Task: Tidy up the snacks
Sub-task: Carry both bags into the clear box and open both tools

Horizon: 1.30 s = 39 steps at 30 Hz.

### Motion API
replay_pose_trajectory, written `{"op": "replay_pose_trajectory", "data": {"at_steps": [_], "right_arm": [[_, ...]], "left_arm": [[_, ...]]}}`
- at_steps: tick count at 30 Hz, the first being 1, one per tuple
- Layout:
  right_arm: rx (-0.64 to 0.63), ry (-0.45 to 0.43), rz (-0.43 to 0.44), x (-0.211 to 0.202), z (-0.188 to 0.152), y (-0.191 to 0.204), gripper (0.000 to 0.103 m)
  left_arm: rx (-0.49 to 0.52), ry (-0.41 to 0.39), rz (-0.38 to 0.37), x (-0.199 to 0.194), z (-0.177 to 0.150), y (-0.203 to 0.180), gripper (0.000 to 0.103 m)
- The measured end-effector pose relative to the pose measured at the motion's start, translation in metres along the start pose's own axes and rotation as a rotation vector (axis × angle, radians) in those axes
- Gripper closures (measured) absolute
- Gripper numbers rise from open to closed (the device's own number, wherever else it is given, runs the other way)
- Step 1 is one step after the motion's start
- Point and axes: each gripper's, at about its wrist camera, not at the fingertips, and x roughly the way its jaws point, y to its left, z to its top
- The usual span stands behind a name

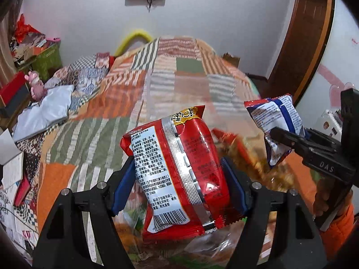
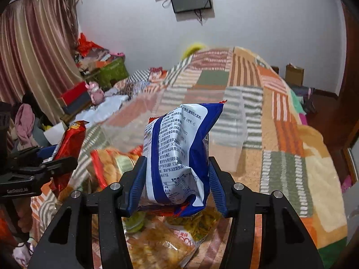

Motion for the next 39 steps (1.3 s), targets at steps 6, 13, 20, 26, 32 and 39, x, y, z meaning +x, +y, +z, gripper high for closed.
{"op": "replay_pose_trajectory", "data": {"at_steps": [6,13,20,26,32,39], "right_arm": [[-0.002,-0.063,-0.018,-0.012,0.019,-0.002,0.053],[0.003,-0.115,-0.036,-0.014,0.037,-0.01,0.053],[0.019,-0.111,-0.035,0.002,0.049,-0.012,0.053],[0.017,-0.082,-0.05,0.02,0.057,-0.016,0.053],[0.018,-0.039,-0.068,0.04,0.063,-0.022,0.053],[0.007,0.015,-0.102,0.062,0.063,-0.027,0.053]], "left_arm": [[0.026,-0.075,0.0,-0.007,0.026,-0.014,0.029],[0.037,-0.123,0.001,0.0,0.054,-0.022,0.029],[-0.025,-0.096,-0.007,0.03,0.08,-0.007,0.029],[-0.018,-0.084,0.023,0.055,0.096,-0.002,0.029],[-0.023,-0.035,0.02,0.082,0.104,0.001,0.029],[-0.005,0.019,0.029,0.116,0.11,-0.002,0.029]]}}
